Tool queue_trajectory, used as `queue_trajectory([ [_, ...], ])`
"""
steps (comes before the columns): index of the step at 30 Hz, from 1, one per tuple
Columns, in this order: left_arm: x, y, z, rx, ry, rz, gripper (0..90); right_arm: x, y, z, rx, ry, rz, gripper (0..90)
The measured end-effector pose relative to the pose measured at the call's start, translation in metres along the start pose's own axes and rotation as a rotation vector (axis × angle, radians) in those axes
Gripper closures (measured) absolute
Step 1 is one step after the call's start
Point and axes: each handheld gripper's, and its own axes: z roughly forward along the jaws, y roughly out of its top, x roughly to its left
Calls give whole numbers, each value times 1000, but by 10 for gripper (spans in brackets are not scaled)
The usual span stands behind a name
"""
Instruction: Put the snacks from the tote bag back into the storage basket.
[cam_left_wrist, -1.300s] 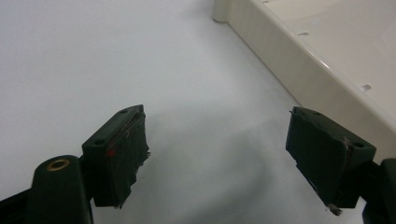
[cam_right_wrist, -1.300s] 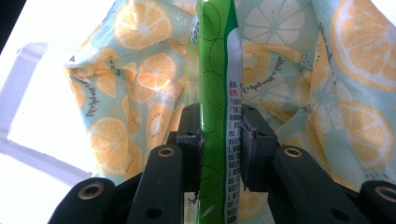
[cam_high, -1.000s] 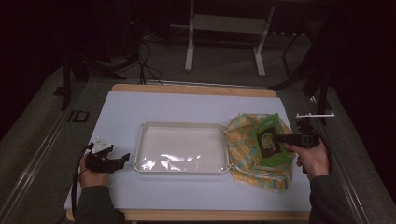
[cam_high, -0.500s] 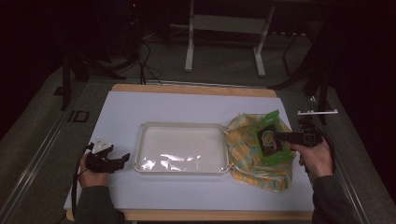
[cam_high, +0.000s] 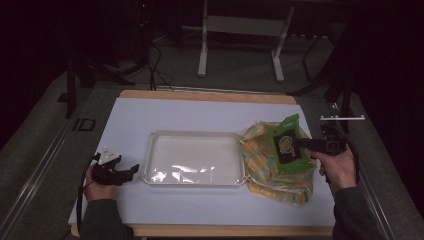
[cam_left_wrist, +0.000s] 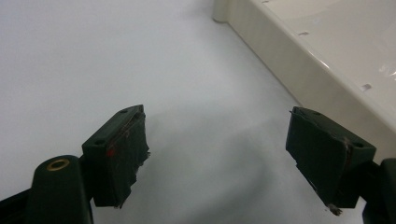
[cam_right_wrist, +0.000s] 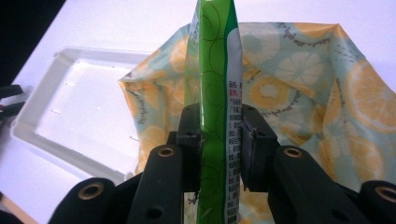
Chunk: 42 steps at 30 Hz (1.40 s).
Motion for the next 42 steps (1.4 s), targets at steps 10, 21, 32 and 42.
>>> queue_trajectory([
  [10,0,0,0,0,-1,0,209,6,5,-5,-25,44,0,727],
  [21,0,0,0,1,-1,0,209,13,10,-5,-38,97,7,727],
  [32,0,0,0,3,-1,1,209,22,14,0,-58,137,9,726],
  [42,0,0,0,1,-2,1,209,33,20,6,-69,173,3,726],
])
